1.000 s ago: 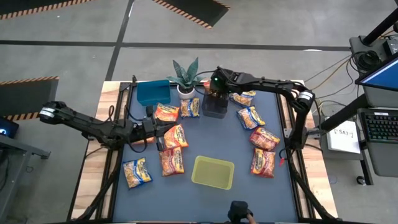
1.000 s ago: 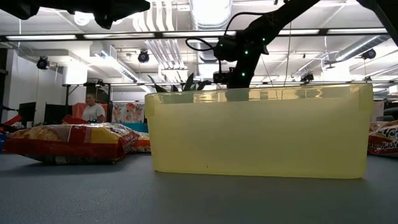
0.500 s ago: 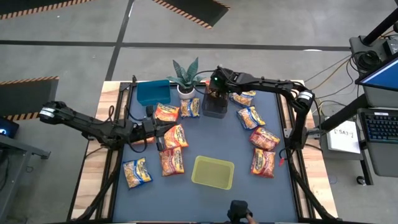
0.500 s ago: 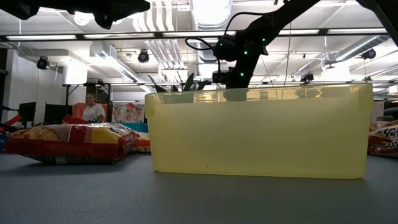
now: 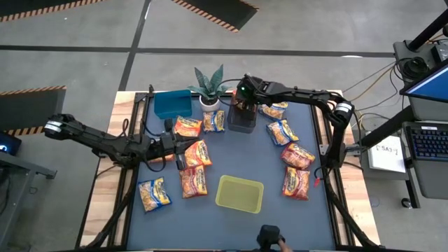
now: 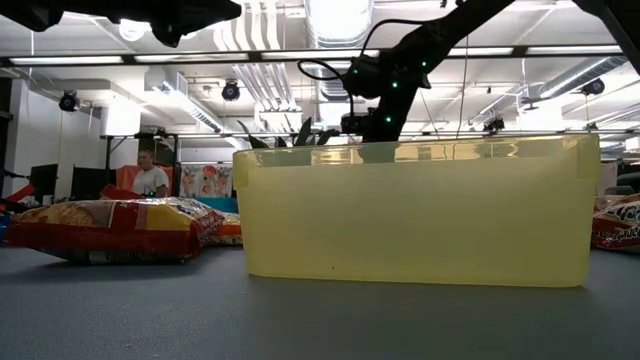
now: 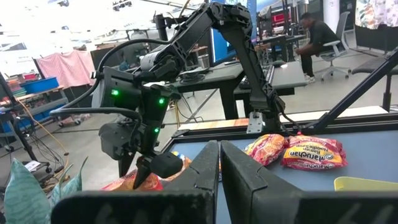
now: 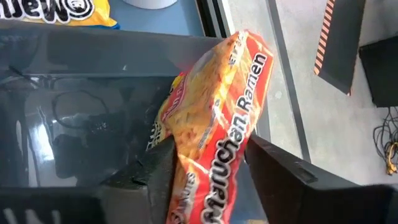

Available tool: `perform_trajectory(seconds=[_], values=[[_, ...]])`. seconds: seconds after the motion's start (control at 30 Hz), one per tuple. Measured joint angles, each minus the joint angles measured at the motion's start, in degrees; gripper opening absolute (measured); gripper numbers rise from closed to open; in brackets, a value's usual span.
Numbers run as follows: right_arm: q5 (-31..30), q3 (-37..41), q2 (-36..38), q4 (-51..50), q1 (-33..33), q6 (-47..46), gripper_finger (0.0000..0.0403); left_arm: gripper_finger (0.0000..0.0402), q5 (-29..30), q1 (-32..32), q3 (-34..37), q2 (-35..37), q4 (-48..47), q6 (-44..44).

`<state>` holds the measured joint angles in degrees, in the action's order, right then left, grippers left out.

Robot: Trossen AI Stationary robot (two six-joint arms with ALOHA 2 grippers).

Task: Sort Maruchan noodles
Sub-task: Put the orange bag into the black bin

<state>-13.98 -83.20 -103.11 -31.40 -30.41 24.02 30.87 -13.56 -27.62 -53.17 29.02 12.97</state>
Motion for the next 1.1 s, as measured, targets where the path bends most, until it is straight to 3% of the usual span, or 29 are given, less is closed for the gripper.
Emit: perform_trajectory(seconds=[0.2,0.43,0.5,0.67,0.8,1.1], values=[[-5.6,0.02,0.58,-0.04,0.0,1.42,0.0226,0.0,0.0,0.0,0.0,0.0,0.02,0.0],[-5.72,-0.85,4.79,-3.72,0.16,-2.69,0.023,0.0,0.0,0.0,0.0,0.0,-0.42,0.0],[-2.84,-0.84,6.97,-6.03,0.67,-6.44,0.0231,0.0,0.0,0.0,0.0,0.0,-1.1,-0.07],[13.43,2.53,13.75,-6.36,5.06,-16.53,0.0223,0.0,0.02,0.0,0.0,0.0,-3.32,-0.74],[15.49,11.53,20.79,2.11,12.98,-20.86,0.0215,0.0,0.04,0.0,0.02,-0.02,-5.21,-3.21],[14.73,36.94,34.82,34.23,28.02,-26.67,0.021,0.0,0.11,0.02,0.02,-3.34,-12.74,-17.09]])
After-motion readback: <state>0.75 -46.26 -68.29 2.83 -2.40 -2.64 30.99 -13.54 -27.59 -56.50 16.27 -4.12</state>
